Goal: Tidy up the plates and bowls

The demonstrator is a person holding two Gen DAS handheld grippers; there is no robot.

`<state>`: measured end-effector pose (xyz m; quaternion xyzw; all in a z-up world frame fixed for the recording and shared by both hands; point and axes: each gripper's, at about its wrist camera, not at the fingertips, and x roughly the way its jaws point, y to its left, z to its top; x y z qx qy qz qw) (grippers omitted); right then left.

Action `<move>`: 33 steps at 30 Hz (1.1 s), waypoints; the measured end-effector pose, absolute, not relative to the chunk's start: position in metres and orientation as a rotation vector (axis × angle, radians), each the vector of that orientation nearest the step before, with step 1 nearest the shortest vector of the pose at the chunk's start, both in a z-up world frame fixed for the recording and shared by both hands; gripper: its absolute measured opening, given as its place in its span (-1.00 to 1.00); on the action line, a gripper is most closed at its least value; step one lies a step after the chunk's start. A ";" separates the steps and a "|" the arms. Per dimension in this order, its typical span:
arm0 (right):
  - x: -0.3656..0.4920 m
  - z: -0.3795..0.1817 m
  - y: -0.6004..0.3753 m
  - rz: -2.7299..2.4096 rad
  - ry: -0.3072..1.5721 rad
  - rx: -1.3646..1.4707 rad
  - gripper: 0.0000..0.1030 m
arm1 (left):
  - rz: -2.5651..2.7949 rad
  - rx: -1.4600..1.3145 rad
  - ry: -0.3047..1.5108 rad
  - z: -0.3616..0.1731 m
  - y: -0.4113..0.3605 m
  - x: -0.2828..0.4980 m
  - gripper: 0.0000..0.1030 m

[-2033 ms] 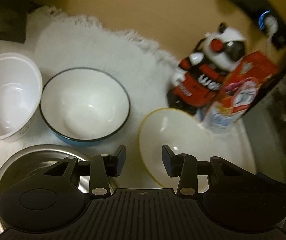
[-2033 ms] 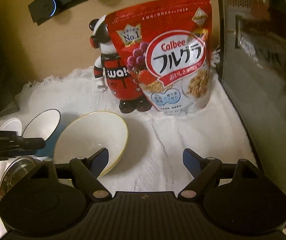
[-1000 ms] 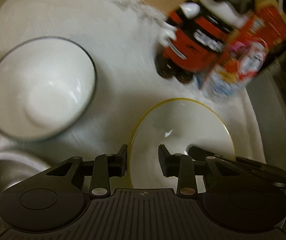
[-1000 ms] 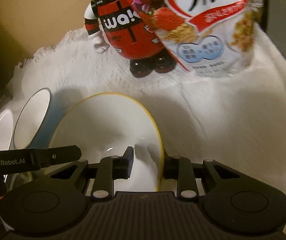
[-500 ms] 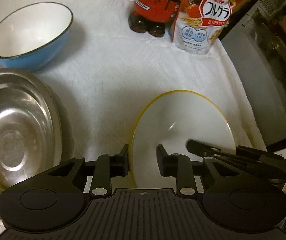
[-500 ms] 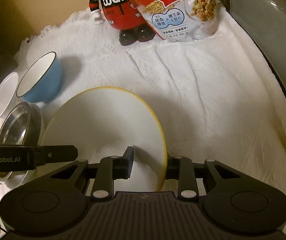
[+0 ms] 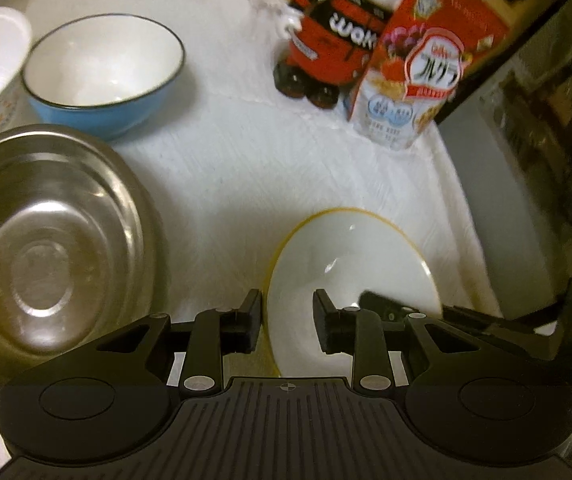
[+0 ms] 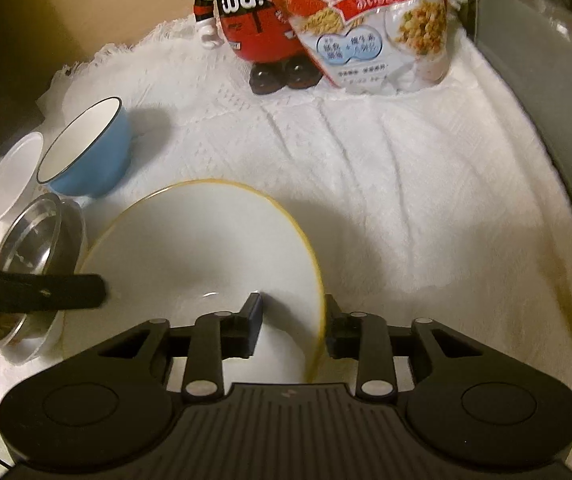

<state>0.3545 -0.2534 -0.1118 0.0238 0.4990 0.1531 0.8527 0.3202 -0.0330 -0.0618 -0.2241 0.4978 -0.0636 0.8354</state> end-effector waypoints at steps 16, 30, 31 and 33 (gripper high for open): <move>0.367 -0.019 -0.211 0.295 0.784 -0.063 0.42 | 0.069 -0.340 0.891 0.005 0.103 0.396 -0.41; 0.460 -0.039 -0.099 0.319 1.084 0.186 0.43 | -0.135 -0.045 1.140 -0.021 0.156 0.523 -0.41; 0.466 -0.045 -0.093 0.302 1.107 0.209 0.43 | -0.142 -0.036 1.147 -0.025 0.158 0.524 -0.41; 0.474 -0.055 -0.087 0.280 1.144 0.248 0.43 | -0.160 -0.031 1.166 -0.033 0.159 0.528 -0.41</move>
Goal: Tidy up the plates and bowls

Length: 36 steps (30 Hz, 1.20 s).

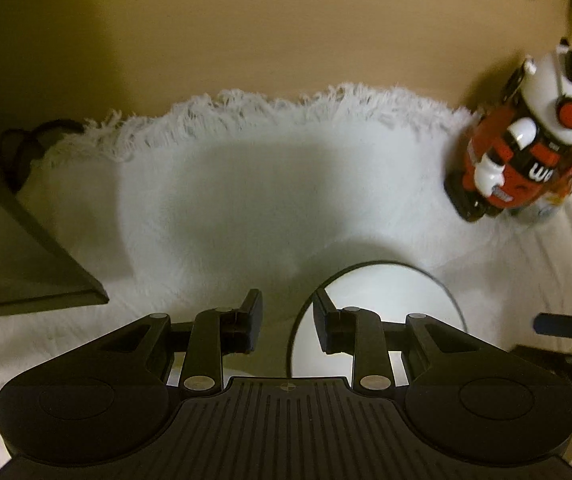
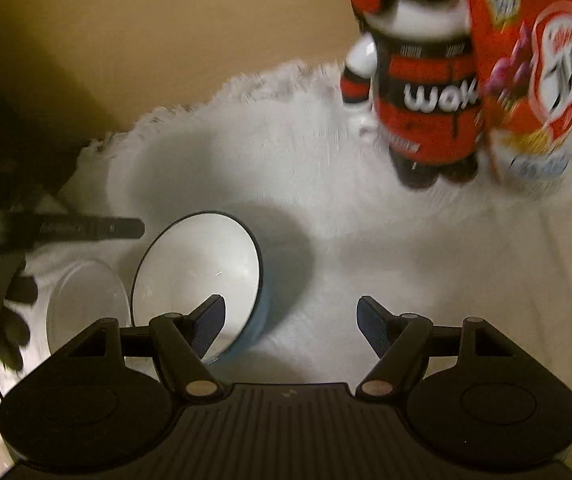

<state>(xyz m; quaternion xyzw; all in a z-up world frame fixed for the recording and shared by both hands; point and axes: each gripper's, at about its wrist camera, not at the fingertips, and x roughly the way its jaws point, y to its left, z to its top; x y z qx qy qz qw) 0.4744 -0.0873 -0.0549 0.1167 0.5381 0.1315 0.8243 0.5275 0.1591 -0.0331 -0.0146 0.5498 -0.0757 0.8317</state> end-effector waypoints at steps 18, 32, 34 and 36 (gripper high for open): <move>0.502 -0.130 -0.038 0.397 1.327 0.295 -0.40 | -0.248 -0.064 1.351 -0.090 0.149 0.547 -0.40; 0.491 -0.091 -0.100 0.213 1.196 0.167 -0.40 | -0.391 -0.145 1.388 -0.088 0.079 0.547 -0.39; 0.492 -0.092 -0.113 0.176 1.193 0.171 -0.39 | -0.417 -0.132 1.391 -0.093 0.064 0.544 -0.41; 0.491 -0.095 -0.126 0.153 1.193 0.189 -0.39 | -0.436 -0.127 1.385 -0.096 0.055 0.541 -0.41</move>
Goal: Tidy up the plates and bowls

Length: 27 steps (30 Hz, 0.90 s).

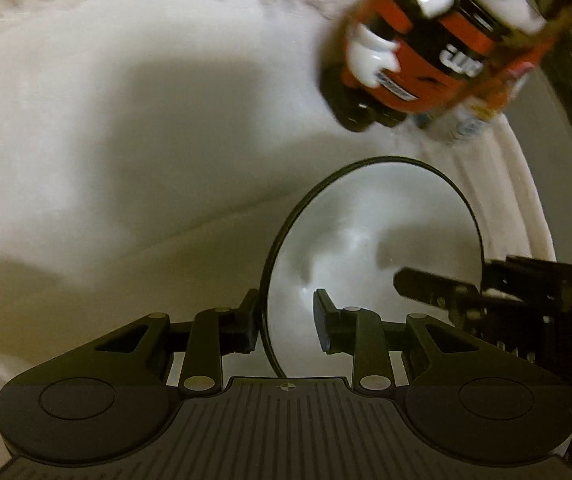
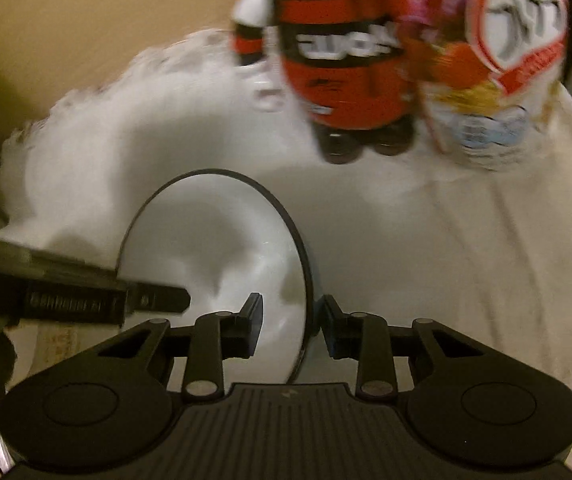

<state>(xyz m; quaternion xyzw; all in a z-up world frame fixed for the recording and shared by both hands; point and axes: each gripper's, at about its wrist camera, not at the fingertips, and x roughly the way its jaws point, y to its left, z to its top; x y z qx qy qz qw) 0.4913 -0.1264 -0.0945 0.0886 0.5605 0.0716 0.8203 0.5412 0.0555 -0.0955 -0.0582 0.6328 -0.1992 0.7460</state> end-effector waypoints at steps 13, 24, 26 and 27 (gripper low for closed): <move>0.491 -0.108 -0.148 0.134 1.214 0.284 -0.32 | -0.417 -0.148 1.356 -0.103 0.047 0.538 -0.44; 0.500 -0.128 -0.142 0.157 1.264 0.328 -0.29 | -0.380 -0.131 1.393 -0.120 0.035 0.542 -0.48; 0.501 -0.129 -0.141 0.163 1.260 0.321 -0.29 | -0.362 -0.165 1.407 -0.122 0.037 0.545 -0.51; 0.502 -0.129 -0.142 0.165 1.260 0.321 -0.29 | -0.359 -0.168 1.412 -0.122 0.037 0.546 -0.51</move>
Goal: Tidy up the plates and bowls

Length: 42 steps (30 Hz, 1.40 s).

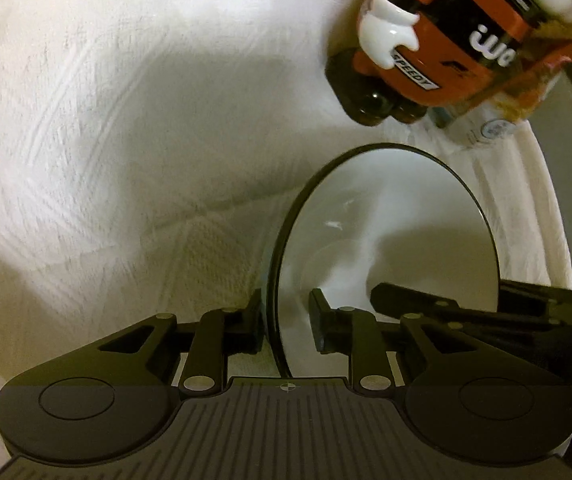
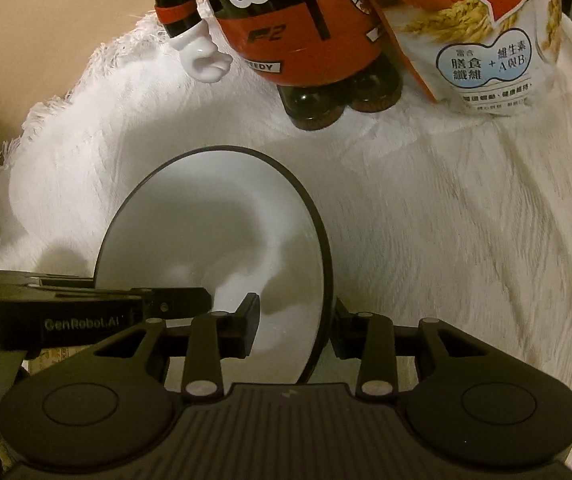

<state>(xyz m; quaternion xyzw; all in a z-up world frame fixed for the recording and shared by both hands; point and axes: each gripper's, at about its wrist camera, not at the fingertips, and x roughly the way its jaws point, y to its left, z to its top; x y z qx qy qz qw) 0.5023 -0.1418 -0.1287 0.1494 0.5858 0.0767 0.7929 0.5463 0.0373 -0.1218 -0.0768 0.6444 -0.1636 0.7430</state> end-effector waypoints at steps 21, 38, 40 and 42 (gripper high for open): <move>0.484 -0.088 -0.163 0.242 1.155 0.270 -0.28 | -0.241 -0.209 1.366 -0.071 0.013 0.510 -0.47; 0.389 -0.035 -0.239 0.342 1.111 0.153 -0.28 | -0.259 -0.216 1.352 -0.025 -0.068 0.407 -0.47; 0.379 -0.040 -0.245 0.354 1.129 0.140 -0.28 | -0.257 -0.202 1.352 -0.029 -0.076 0.393 -0.47; 0.372 -0.047 -0.249 0.362 1.152 0.132 -0.27 | -0.247 -0.181 1.348 -0.033 -0.084 0.379 -0.47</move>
